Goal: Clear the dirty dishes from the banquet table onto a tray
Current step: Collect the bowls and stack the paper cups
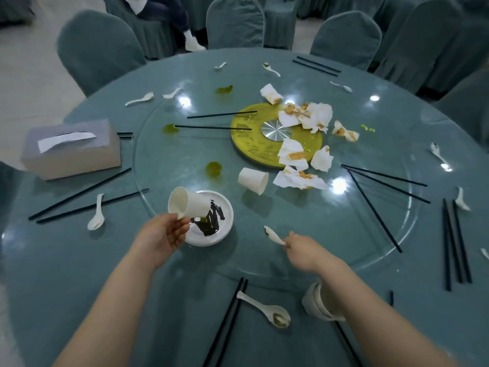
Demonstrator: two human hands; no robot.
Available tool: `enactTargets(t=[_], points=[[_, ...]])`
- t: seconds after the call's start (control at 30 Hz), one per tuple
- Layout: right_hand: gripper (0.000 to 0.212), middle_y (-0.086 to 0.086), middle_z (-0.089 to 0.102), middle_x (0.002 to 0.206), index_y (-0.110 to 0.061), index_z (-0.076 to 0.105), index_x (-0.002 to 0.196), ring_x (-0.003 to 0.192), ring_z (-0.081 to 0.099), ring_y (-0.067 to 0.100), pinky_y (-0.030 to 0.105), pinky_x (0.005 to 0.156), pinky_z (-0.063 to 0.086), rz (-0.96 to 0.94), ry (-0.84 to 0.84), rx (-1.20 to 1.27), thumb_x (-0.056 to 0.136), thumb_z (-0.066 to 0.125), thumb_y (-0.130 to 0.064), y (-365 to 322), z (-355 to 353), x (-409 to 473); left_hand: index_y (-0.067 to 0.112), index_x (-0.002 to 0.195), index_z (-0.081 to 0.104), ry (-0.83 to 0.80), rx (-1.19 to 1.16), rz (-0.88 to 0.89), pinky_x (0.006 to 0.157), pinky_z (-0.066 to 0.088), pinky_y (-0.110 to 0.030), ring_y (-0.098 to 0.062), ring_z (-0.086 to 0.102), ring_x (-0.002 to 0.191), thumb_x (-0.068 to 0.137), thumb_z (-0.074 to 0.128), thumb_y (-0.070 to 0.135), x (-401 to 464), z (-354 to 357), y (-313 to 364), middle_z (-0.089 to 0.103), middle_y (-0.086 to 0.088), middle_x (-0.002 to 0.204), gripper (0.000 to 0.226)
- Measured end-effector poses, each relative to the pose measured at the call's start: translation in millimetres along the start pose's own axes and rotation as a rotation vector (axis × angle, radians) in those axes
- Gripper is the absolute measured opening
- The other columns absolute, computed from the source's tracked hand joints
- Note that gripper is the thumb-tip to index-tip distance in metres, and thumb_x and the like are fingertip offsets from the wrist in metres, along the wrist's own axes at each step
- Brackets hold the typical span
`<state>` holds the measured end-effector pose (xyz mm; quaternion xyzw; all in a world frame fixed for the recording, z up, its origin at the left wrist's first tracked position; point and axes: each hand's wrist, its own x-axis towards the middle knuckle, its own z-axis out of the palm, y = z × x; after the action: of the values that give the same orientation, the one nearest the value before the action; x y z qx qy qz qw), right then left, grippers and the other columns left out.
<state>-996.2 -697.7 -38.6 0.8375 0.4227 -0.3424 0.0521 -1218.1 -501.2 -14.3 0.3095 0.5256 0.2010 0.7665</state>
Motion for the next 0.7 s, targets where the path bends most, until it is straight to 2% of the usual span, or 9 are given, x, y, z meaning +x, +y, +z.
enactTargets(t=[0.07, 0.1, 0.2, 0.23, 0.33, 0.37, 0.47, 0.57, 0.7], points=[[0.022, 0.015, 0.058, 0.101, -0.004, 0.058, 0.091, 0.098, 0.058, 0.034, 0.033, 0.068, 0.043, 0.022, 0.041, 0.066, 0.092, 0.035, -0.005, 6, -12, 3, 0.006, 0.109, 0.051, -0.012, 0.01, -0.006, 0.039, 0.046, -0.014, -0.005, 0.061, 0.042, 0.095, 0.046, 0.012, 4, 8, -2, 0.069, 0.001, 0.055, 0.016], [0.022, 0.015, 0.059, 0.098, -0.006, 0.058, 0.09, 0.097, 0.059, 0.034, 0.033, 0.066, 0.044, 0.038, 0.09, 0.13, 0.093, 0.037, -0.005, 7, -19, 6, 0.006, 0.107, 0.051, -0.019, 0.015, -0.012, 0.04, 0.046, -0.014, -0.006, 0.061, 0.041, 0.095, 0.046, 0.012, 6, 12, -2, 0.069, 0.001, 0.055, 0.015], [0.034, 0.014, 0.063, 0.113, -0.008, 0.059, 0.119, 0.104, 0.058, 0.035, 0.036, 0.083, 0.049, 0.079, 0.274, 0.343, 0.092, 0.038, -0.004, 4, -35, 19, 0.006, 0.098, 0.054, -0.027, 0.033, -0.021, 0.041, 0.047, -0.014, -0.007, 0.061, 0.042, 0.095, 0.048, 0.012, 10, 19, -3, 0.069, 0.0, 0.056, 0.009], [0.036, 0.014, 0.064, 0.11, -0.009, 0.061, 0.117, 0.102, 0.058, 0.035, 0.036, 0.081, 0.049, 0.085, 0.326, 0.387, 0.092, 0.037, -0.004, 0, -38, 24, 0.007, 0.095, 0.054, -0.028, 0.035, -0.019, 0.041, 0.047, -0.015, -0.007, 0.061, 0.042, 0.095, 0.048, 0.012, 11, 20, -3, 0.069, -0.001, 0.056, 0.008], [0.028, 0.006, 0.058, 0.072, -0.009, 0.066, 0.081, 0.076, 0.054, 0.031, 0.032, 0.059, 0.041, 0.105, 0.406, 0.545, 0.093, 0.041, -0.012, -14, -46, 44, 0.008, 0.09, 0.054, -0.023, 0.038, -0.01, 0.04, 0.047, -0.015, -0.007, 0.061, 0.042, 0.095, 0.047, 0.011, 13, 22, -3, 0.069, -0.001, 0.056, 0.01], [0.027, 0.004, 0.054, 0.066, -0.007, 0.066, 0.078, 0.071, 0.051, 0.027, 0.03, 0.056, 0.036, 0.119, 0.427, 0.588, 0.093, 0.045, -0.016, -19, -49, 51, 0.008, 0.09, 0.054, -0.014, 0.038, -0.008, 0.04, 0.047, -0.015, -0.007, 0.061, 0.042, 0.095, 0.047, 0.011, 14, 23, -3, 0.069, -0.001, 0.056, 0.01], [0.023, 0.006, 0.056, 0.069, -0.003, 0.069, 0.085, 0.066, 0.05, 0.024, 0.029, 0.056, 0.034, 0.168, 0.493, 0.673, 0.09, 0.055, -0.02, -29, -53, 72, 0.011, 0.089, 0.052, 0.012, 0.037, -0.007, 0.04, 0.047, -0.015, -0.007, 0.062, 0.042, 0.095, 0.047, 0.011, 15, 24, -4, 0.069, -0.001, 0.056, 0.008], [0.022, 0.007, 0.062, 0.081, -0.004, 0.069, 0.09, 0.077, 0.056, 0.026, 0.029, 0.062, 0.04, 0.207, 0.538, 0.749, 0.086, 0.062, -0.025, -33, -52, 87, 0.009, 0.091, 0.054, 0.017, 0.044, -0.012, 0.041, 0.048, -0.015, -0.008, 0.063, 0.044, 0.096, 0.047, 0.011, 13, 24, -6, 0.07, -0.002, 0.058, 0.008], [0.015, 0.006, 0.058, 0.077, -0.008, 0.059, 0.076, 0.077, 0.054, 0.027, 0.028, 0.054, 0.033, 0.189, 0.607, 0.735, 0.085, 0.06, -0.02, -31, -53, 91, 0.009, 0.093, 0.054, 0.025, 0.063, 0.002, 0.041, 0.048, -0.015, -0.009, 0.063, 0.044, 0.096, 0.048, 0.011, 6, 23, -11, 0.07, -0.003, 0.058, 0.007]])
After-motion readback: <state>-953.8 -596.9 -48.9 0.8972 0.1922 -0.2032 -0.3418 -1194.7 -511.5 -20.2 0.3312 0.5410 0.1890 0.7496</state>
